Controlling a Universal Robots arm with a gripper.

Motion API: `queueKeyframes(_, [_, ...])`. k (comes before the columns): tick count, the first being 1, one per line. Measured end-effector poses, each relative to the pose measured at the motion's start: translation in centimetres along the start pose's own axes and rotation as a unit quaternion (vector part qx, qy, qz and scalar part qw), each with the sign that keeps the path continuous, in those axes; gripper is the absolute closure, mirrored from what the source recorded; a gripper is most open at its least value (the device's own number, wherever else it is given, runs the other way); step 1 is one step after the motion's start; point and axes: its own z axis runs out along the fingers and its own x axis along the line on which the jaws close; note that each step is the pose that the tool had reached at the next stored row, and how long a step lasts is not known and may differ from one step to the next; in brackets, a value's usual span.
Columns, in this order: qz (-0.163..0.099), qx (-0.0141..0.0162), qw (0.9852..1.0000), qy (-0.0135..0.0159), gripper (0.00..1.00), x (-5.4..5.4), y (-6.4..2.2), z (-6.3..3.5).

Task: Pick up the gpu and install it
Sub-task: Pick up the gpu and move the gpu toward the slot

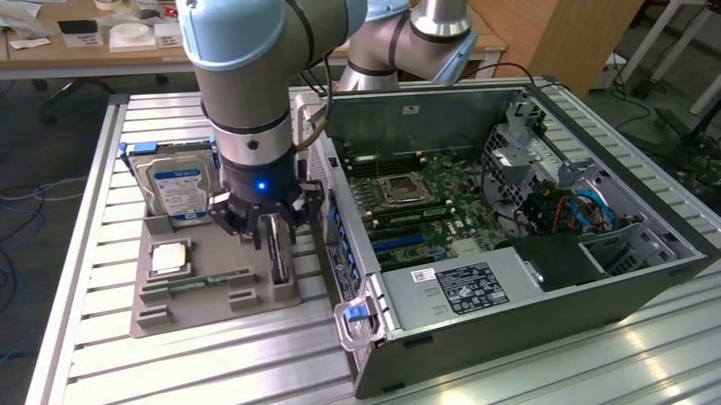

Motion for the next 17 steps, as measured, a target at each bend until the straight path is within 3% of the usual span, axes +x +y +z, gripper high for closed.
queueKeyframes(7, [0.000,-0.0001,1.0000,0.0000,0.47,0.09,0.75,0.21])
queueKeyframes(17, [0.000,-0.0001,1.0000,0.0000,0.47,0.22,0.80,0.24])
